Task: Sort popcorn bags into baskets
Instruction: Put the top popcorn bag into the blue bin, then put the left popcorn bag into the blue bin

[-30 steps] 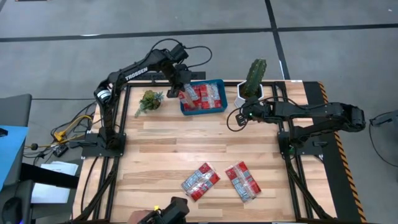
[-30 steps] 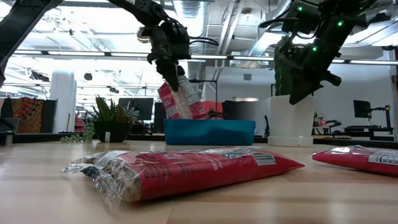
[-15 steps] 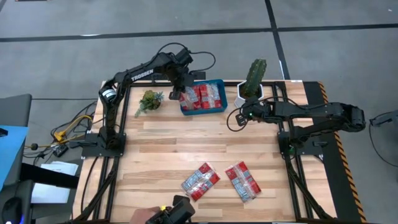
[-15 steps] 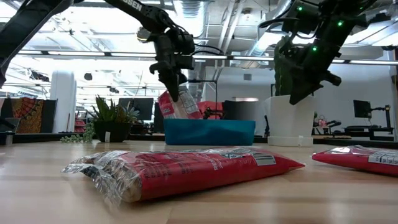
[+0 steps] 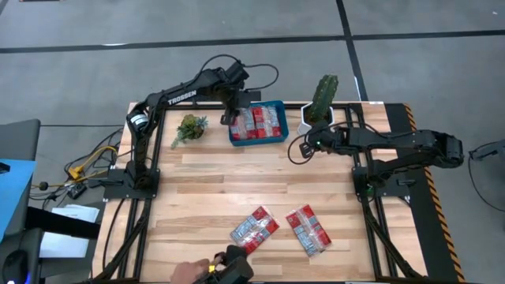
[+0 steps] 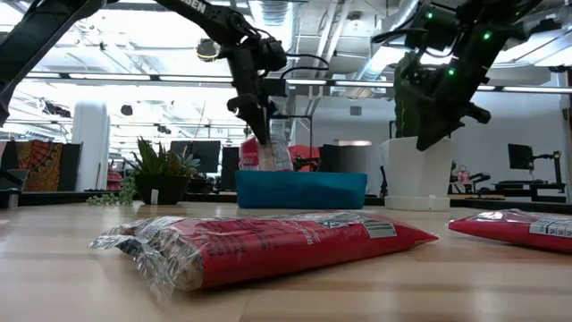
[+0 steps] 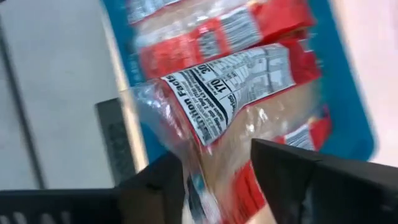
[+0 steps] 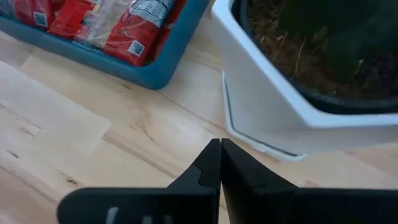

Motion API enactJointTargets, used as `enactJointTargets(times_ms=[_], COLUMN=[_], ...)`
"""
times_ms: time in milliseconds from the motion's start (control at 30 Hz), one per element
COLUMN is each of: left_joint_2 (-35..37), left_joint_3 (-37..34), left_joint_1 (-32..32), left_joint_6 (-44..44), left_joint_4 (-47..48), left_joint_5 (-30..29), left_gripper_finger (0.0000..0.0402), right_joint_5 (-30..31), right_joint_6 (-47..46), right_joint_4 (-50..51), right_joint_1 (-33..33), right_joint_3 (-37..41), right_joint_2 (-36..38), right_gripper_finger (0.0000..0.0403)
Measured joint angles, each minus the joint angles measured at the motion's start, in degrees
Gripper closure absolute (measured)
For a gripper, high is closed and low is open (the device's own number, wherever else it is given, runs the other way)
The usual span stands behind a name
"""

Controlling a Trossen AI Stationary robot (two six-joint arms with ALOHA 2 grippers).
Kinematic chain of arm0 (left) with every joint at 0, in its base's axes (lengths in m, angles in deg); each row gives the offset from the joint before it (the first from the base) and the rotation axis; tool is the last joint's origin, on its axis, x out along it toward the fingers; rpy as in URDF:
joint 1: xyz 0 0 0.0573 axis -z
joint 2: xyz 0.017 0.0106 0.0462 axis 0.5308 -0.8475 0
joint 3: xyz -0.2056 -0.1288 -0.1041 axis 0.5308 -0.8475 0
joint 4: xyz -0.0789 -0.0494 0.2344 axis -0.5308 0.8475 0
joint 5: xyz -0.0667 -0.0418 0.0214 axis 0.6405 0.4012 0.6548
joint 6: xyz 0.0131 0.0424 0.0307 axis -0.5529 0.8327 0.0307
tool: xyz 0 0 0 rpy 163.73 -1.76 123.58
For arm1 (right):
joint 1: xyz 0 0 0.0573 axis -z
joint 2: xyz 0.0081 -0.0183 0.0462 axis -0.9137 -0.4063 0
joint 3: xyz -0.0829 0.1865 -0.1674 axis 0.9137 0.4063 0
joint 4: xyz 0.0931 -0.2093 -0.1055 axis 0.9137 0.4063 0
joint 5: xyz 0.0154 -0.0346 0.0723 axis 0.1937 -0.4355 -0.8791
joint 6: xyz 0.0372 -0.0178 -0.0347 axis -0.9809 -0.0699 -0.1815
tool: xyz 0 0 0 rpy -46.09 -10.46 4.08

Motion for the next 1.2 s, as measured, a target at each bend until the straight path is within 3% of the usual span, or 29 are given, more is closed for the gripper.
enactJointTargets(times_ms=[233, 433, 533, 667, 733, 933, 1067, 1200], left_joint_2=[0.0, 0.0, 0.2, 0.3, 0.5, 0.6, 0.8, 1.8], left_joint_3=[1.3, 11.9, 20.0, 27.8, 29.1, 27.0, 23.8, 19.4], left_joint_1=[0.0, 0.0, 0.0, 0.6, 2.3, 13.8, 23.4, 31.8], left_joint_6=[-2.9, -12.7, -22.4, -36.5, -39.9, -42.5, -46.2, -49.7], left_joint_4=[-3.4, 2.4, 8.3, 15.5, 20.0, 35.9, 34.4, 27.9], left_joint_5=[-8.1, -8.1, 1.8, 26.8, 33.8, 28.6, 27.2, 20.1], left_gripper_finger=[0.0170, 0.0145, 0.0145, 0.0152, 0.0156, 0.0164, 0.0164, 0.0164], right_joint_5=[-0.1, -1.8, -7.9, -14.5, -15.1, -14.9, -14.7, -12.3], right_joint_6=[2.6, 3.0, 5.0, 4.8, 2.5, -8.8, -17.5, -29.7], right_joint_4=[0.0, 0.0, 0.4, 3.4, 6.8, 15.1, 13.7, 9.5], right_joint_1=[1.2, 0.9, 0.4, -3.5, -6.5, -19.9, -30.6, -39.9], right_joint_3=[0.0, 0.0, 0.0, 0.0, 0.0, 0.9, 3.0, 5.1], right_joint_2=[0.0, 0.0, 0.0, 0.0, 0.0, 0.0, 0.1, 0.0], right_gripper_finger=[0.0379, 0.0371, 0.0371, 0.0378, 0.0382, 0.0381, 0.0372, 0.0375])
